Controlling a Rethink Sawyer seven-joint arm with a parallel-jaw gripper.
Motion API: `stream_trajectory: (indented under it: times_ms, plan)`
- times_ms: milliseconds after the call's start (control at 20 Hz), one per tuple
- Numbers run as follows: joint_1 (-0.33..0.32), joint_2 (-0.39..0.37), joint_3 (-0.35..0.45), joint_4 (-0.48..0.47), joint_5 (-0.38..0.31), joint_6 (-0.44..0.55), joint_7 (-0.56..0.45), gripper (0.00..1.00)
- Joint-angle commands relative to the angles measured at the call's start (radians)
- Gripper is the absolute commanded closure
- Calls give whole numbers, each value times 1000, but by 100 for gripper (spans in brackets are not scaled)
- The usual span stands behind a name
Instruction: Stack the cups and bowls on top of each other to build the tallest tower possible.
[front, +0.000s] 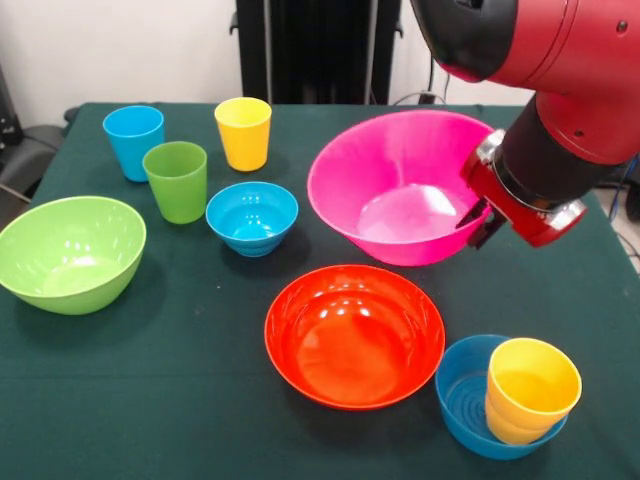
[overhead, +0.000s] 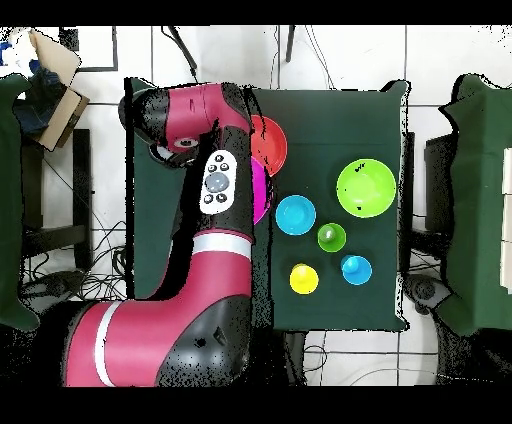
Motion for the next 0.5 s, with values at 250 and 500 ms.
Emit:
stream_trajectory:
  times_ms: [250, 500]
  plan:
    - [-7, 51, 68, -148, -109, 43, -291, 100]
    - [-12, 78, 66, -174, -123, 4, -297, 100]
